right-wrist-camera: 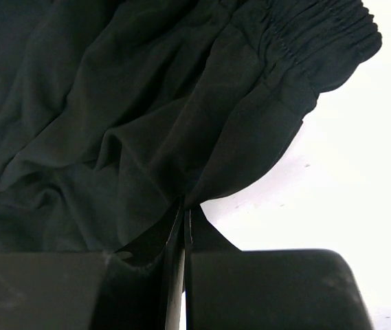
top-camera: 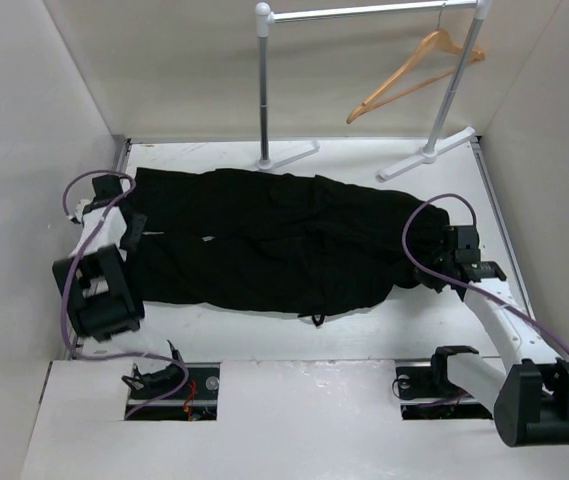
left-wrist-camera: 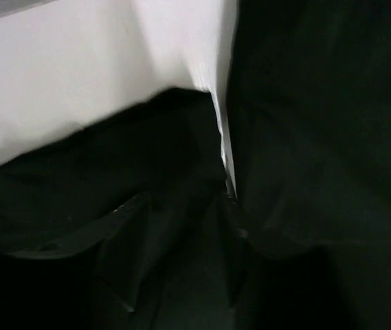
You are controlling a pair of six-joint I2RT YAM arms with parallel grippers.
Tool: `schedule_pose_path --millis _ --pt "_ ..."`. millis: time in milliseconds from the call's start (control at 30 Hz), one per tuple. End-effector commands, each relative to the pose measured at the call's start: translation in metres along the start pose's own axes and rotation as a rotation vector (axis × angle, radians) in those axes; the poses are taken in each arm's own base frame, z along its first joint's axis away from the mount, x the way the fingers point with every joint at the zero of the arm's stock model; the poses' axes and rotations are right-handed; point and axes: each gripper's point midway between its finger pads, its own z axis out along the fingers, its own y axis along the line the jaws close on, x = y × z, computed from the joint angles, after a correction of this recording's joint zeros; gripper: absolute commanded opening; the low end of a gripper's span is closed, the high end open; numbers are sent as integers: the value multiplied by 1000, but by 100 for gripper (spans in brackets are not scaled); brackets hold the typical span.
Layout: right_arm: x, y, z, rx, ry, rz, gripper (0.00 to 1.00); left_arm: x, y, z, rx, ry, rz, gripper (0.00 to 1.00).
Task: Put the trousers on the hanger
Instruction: Pick up the trousers from the center of the board, then fold the trousers at the center of the board.
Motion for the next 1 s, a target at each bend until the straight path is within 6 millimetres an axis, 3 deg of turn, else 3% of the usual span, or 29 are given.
schedule_pose_path --millis 0,133,200,367,633,833,967 --pt "-5 23 -7 -97 -23 2 6 -13 31 -55 34 -65 -23 44" --pt "3 23 -7 -125 3 -1 6 -1 101 -79 1 -80 -111 44" --pt "6 24 -7 -134 9 -6 6 24 136 -82 -35 -48 -131 43" --pt "10 25 -9 -143 21 -22 7 68 172 -69 -75 38 -148 46" --pt "21 20 -6 -134 47 -50 6 55 157 -41 -21 17 -188 50" --pt "21 14 -7 -126 38 -42 6 40 167 -14 -73 10 -279 21" --pt "16 7 -7 -100 20 -27 6 22 162 -14 -77 -8 -321 2"
